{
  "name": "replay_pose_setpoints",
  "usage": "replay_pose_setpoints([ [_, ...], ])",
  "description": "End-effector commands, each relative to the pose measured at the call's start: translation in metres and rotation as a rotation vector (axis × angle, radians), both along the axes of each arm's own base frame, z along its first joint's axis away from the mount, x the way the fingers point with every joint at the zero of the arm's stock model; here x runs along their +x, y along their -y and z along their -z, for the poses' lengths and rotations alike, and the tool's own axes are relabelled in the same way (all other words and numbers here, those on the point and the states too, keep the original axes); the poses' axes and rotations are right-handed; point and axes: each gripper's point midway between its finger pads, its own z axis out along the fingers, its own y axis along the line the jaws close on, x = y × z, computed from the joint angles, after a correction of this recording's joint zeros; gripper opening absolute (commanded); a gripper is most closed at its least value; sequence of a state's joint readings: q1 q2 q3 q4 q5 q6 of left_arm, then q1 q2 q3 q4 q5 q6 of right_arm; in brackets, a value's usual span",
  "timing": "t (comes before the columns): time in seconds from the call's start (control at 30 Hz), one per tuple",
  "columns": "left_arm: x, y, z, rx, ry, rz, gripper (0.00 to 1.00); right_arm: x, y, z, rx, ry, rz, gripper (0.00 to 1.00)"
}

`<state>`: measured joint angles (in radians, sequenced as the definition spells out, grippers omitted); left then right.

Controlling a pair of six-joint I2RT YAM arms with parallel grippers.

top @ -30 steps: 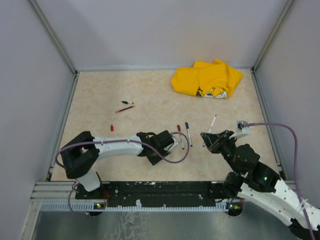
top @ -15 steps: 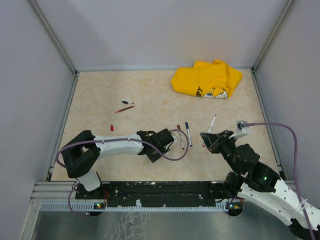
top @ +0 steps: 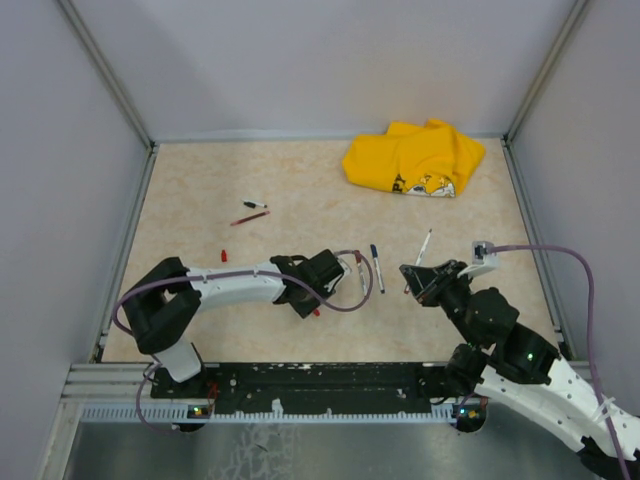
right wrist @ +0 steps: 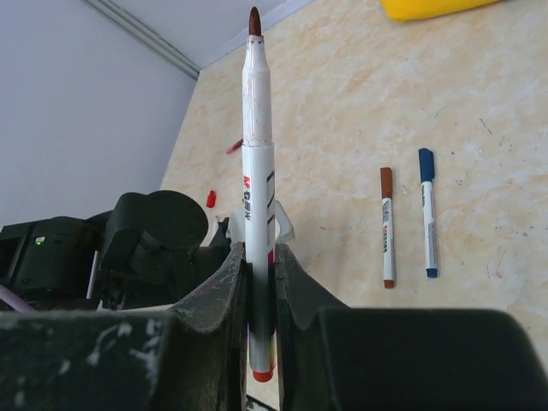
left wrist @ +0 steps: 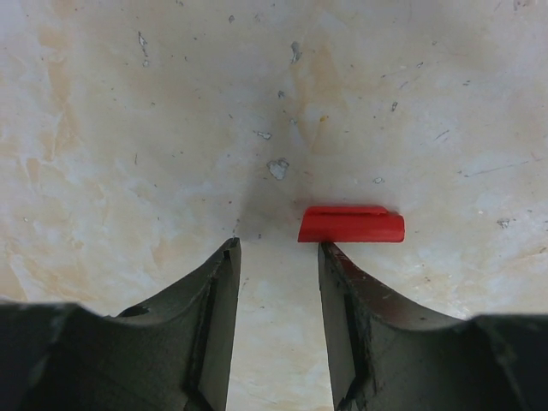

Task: Insert the pens into the pen caps
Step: Insert the pen cap onto the pen.

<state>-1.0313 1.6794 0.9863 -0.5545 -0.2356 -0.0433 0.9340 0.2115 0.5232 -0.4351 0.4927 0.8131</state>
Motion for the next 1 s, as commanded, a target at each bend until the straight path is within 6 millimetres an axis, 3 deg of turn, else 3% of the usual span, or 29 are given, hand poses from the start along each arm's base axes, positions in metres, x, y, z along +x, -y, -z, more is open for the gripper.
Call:
replay_pose_setpoints([
  [0.0,0.009,0.003,0.003,0.022,0.012,-0.006,0.47,0.002,-0.005,-0.010,0.051,0.022,-0.002,0.00],
  [0.37,0.027,0.014,0.001,0.001,0.022,-0.032,0.47,0.002,-0.005,-0.009,0.049,0.020,-0.002,0.00],
  [0.6,0.025,0.015,-0.003,-0.042,0.011,-0.084,0.43,0.001,-0.004,-0.010,0.042,0.020,-0.001,0.00],
  [0.83,0.018,0.016,-0.032,-0.176,0.032,-0.203,0.42,0.001,-0.001,-0.009,0.035,0.019,0.005,0.00],
  [0.97,0.025,0.014,-0.055,-0.259,0.086,-0.385,0.43,0.001,-0.003,-0.008,0.038,0.016,0.001,0.00],
])
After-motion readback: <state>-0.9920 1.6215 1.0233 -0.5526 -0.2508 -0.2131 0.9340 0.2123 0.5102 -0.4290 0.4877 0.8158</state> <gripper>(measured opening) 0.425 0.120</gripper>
